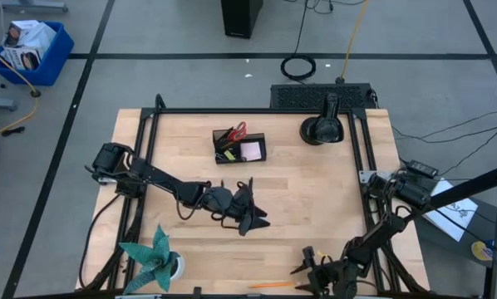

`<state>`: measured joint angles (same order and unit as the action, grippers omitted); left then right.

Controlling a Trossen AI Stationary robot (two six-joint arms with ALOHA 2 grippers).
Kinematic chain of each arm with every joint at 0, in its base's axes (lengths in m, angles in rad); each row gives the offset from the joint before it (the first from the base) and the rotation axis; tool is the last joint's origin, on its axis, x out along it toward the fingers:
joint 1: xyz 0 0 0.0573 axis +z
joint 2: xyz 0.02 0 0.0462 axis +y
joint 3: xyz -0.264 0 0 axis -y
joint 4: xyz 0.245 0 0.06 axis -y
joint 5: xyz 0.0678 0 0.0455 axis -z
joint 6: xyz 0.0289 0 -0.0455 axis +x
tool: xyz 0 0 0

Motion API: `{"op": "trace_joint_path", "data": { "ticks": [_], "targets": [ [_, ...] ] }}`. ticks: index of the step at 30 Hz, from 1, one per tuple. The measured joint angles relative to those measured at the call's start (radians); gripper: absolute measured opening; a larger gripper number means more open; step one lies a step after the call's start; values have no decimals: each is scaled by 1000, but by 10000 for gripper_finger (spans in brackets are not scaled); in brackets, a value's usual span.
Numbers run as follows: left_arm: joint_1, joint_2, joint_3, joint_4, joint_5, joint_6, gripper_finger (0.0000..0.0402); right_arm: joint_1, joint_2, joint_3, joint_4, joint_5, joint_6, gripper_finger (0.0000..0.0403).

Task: Pick and place office supplies into organizer
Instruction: Put the orange pencil into the black desk organizer

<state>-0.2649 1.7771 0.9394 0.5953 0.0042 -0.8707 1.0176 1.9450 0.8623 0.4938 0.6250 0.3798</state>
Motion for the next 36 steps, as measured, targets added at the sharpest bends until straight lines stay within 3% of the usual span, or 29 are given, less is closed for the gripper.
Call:
{"op": "trace_joint_path", "data": {
  "ticks": [18,29,36],
  "targets": [
    [0,0,0,0,-2,29,257,1,-1,1,-159,-43,162,199],
    [-4,0,0,0,-6,27,257,-64,-5,3,-178,-174,79,121],
    [-6,0,0,0,-6,23,257,-69,-3,2,-187,-178,79,64]
  ]
}}
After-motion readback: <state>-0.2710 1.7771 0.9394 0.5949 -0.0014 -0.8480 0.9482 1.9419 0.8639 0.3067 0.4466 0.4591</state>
